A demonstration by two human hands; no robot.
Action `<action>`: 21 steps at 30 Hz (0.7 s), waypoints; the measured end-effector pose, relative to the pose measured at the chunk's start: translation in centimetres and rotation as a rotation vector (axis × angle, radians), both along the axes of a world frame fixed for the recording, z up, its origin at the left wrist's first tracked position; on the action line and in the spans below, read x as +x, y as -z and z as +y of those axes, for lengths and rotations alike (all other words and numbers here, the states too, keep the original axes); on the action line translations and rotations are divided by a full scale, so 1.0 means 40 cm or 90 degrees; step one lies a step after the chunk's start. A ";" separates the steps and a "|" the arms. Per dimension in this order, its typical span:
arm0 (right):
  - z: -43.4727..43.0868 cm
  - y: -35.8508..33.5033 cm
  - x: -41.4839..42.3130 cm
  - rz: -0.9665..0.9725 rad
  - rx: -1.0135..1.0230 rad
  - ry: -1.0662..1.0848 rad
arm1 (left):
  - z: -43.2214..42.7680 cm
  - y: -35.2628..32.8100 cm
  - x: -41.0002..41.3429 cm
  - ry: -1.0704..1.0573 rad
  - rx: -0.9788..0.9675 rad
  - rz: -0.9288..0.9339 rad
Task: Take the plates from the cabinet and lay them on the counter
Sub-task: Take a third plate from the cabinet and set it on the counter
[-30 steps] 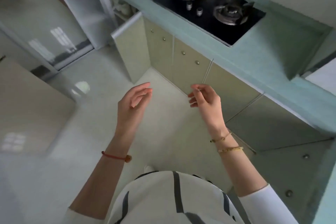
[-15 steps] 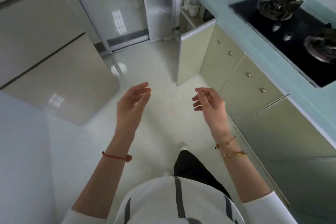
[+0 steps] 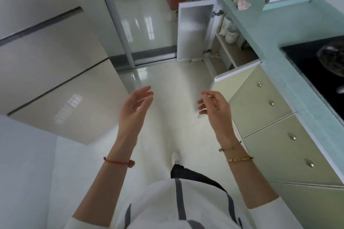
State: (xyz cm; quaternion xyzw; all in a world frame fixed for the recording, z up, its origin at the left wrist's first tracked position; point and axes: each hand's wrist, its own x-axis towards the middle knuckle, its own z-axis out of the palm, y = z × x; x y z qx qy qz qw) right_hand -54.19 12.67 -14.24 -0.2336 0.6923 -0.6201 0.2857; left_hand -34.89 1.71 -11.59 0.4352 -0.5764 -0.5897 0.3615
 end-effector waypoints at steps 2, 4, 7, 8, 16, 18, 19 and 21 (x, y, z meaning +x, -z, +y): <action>-0.097 -0.016 -0.056 0.015 -0.010 -0.010 | -0.085 -0.016 -0.058 -0.003 -0.012 0.010; -0.182 -0.032 -0.104 0.018 -0.014 -0.018 | -0.161 -0.030 -0.109 -0.005 -0.017 0.017; -0.299 -0.047 -0.174 0.030 -0.009 -0.033 | -0.264 -0.040 -0.183 -0.008 -0.006 0.037; -0.339 -0.051 -0.198 0.033 -0.008 -0.032 | -0.301 -0.040 -0.208 -0.011 -0.004 0.039; -0.635 -0.022 -0.391 -0.002 0.013 0.021 | -0.646 -0.009 -0.443 0.036 0.012 0.026; -0.727 -0.014 -0.447 -0.018 0.010 0.058 | -0.760 0.001 -0.515 0.068 0.013 0.024; -0.768 -0.014 -0.470 -0.021 0.009 0.078 | -0.810 0.002 -0.547 0.084 0.012 0.025; -0.861 -0.014 -0.525 -0.018 0.006 0.133 | -0.926 -0.003 -0.630 0.126 0.008 0.025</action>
